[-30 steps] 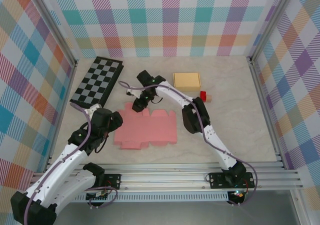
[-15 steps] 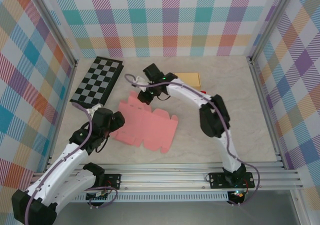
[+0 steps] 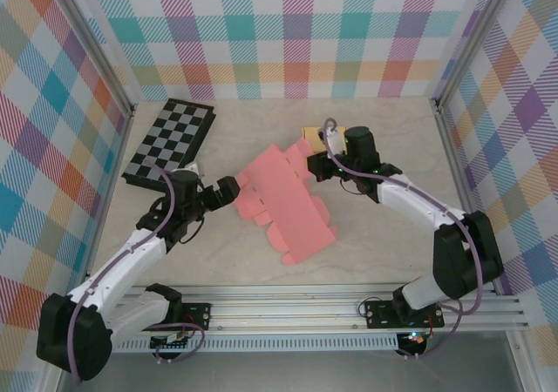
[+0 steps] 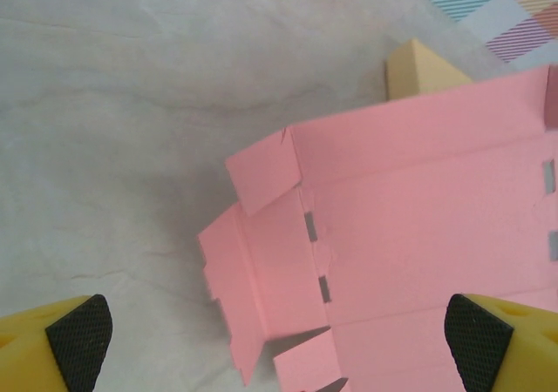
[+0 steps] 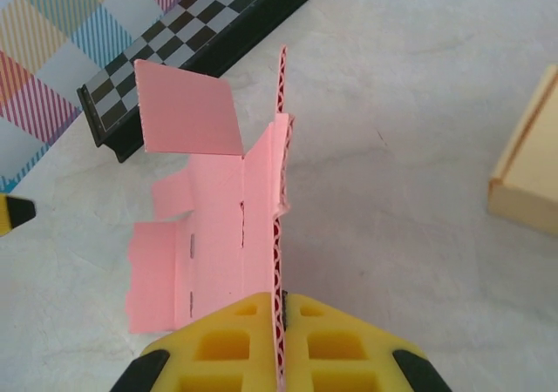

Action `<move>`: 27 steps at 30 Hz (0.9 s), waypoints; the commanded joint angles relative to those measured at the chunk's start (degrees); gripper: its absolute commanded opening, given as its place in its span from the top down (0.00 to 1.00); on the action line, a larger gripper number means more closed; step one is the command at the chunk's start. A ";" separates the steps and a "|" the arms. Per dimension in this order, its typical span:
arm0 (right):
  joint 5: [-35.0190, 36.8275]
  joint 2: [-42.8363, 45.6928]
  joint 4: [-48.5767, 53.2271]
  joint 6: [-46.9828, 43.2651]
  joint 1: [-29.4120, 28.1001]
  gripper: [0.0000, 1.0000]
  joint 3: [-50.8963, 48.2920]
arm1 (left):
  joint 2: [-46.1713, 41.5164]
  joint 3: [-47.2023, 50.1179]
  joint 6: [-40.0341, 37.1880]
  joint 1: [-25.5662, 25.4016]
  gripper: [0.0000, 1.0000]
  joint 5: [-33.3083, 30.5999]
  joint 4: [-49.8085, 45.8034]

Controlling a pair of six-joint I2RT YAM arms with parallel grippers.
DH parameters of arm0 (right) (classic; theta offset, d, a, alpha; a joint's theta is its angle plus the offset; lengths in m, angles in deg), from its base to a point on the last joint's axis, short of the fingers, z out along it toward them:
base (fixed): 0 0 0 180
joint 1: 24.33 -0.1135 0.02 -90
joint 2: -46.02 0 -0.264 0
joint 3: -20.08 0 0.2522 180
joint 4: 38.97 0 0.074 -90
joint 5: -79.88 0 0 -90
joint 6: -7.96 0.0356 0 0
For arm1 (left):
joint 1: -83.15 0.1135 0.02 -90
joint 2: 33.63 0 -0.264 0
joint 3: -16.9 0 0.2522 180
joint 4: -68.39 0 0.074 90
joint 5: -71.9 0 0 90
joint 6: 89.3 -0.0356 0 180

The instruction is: Fold the paper box

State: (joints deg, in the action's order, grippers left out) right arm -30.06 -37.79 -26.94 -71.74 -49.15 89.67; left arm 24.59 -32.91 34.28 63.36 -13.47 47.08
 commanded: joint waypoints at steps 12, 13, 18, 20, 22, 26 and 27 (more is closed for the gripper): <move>-19.90 13.82 -10.00 3.06 10.51 1.00 -8.59 | 15.01 -2.60 -4.26 3.57 0.00 21.61 25.33; -20.81 14.08 -9.95 2.98 10.60 1.00 -8.61 | 15.46 -2.33 -3.68 3.62 0.01 23.49 28.34; -25.68 14.97 -11.23 3.81 11.34 1.00 -8.89 | 16.91 -3.14 -4.73 3.62 0.02 28.56 33.05; -26.50 15.34 -11.91 4.45 11.85 1.00 -9.14 | 16.46 -2.76 -5.56 3.62 0.04 29.72 33.42; -26.72 15.65 -12.06 4.74 12.46 1.00 -9.48 | 15.58 -2.40 -5.27 3.60 0.08 31.84 34.20; -27.15 15.61 -11.53 4.31 13.81 1.00 -10.26 | 12.33 -2.09 -4.40 3.51 0.51 33.56 34.29; -27.29 15.56 -11.40 4.15 14.00 1.00 -10.35 | 11.21 -2.09 -4.43 3.48 0.62 33.37 33.72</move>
State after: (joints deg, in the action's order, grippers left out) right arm -54.52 -23.04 -36.21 -67.65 -35.83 80.36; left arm 39.47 -34.83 30.48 66.48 17.06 77.76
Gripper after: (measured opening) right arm 0.069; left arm 0.445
